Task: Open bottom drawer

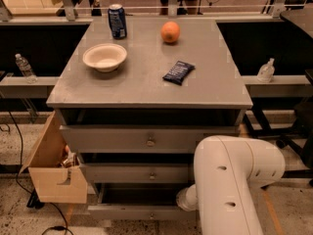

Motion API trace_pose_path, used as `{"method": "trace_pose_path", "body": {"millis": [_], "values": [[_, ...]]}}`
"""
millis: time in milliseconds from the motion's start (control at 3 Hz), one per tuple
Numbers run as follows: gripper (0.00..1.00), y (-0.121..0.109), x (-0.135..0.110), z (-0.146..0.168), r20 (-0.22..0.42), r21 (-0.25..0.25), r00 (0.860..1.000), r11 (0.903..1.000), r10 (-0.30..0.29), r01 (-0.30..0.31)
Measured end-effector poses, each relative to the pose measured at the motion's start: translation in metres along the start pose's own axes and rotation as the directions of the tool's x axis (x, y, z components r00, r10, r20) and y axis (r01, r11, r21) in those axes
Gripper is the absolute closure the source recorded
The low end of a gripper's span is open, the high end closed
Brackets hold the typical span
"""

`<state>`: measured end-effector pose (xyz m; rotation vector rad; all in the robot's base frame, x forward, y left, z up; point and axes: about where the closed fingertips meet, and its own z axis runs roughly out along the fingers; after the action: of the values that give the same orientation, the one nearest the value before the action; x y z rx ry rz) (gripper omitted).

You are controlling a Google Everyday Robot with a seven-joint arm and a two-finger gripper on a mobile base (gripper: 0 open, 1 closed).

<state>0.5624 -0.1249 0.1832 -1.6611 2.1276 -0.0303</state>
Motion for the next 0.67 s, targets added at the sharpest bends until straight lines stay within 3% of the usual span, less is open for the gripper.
{"method": "trace_pose_path", "body": {"millis": [667], "values": [[1.00,-0.0001,-0.0001,0.0000,0.000,0.000,1.000,1.0000,0.000,0.000]]}}
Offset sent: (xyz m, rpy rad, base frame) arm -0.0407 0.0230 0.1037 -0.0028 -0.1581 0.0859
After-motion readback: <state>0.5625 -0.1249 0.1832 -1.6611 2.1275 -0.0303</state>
